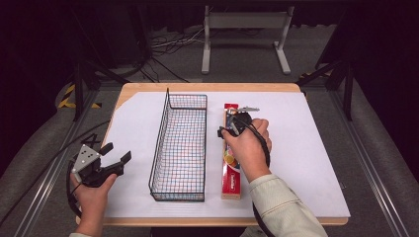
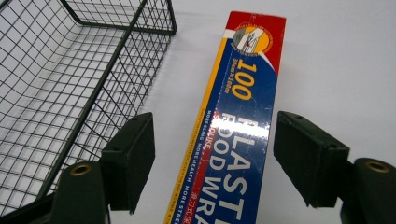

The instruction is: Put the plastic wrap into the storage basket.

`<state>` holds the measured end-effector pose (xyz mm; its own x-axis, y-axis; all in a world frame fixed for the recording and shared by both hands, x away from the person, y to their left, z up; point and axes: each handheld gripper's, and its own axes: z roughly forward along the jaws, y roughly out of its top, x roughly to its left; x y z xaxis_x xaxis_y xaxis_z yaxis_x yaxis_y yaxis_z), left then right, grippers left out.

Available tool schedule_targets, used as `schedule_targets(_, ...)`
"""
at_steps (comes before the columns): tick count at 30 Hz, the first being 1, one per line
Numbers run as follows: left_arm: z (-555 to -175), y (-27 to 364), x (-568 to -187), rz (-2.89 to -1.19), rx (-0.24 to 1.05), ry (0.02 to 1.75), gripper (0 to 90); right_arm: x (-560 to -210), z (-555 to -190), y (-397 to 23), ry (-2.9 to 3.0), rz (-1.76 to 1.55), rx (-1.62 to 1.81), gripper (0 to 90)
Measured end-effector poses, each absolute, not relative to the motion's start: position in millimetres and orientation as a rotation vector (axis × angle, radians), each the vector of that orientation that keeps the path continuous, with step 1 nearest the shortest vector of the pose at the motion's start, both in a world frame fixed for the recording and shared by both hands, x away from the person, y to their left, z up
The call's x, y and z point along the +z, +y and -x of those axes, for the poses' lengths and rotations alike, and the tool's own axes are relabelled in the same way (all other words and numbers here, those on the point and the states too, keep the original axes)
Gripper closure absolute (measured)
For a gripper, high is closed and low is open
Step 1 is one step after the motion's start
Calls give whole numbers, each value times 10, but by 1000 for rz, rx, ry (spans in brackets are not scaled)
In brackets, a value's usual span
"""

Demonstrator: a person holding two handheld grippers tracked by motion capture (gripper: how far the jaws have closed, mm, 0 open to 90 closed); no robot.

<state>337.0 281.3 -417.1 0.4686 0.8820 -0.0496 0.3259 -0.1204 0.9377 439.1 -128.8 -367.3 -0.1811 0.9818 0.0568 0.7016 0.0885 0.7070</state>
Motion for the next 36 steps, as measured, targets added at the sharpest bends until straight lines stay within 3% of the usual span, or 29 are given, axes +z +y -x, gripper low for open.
schedule_targets(24, -3376, 2808, -4178, -1687, 668, 1046, 255, -4054, -4504, -1210, 2033, -1833, 660, 208)
schedule_targets(28, -3381, 2807, -4181, -1690, 665, 1044, 261, -4115, -4520, -1218, 2082, -1856, 583, 272)
schedule_targets(36, -3383, 2802, -4185, -1689, 660, 1042, 259, -4150, -4530, -1213, 2154, -1858, 502, 286)
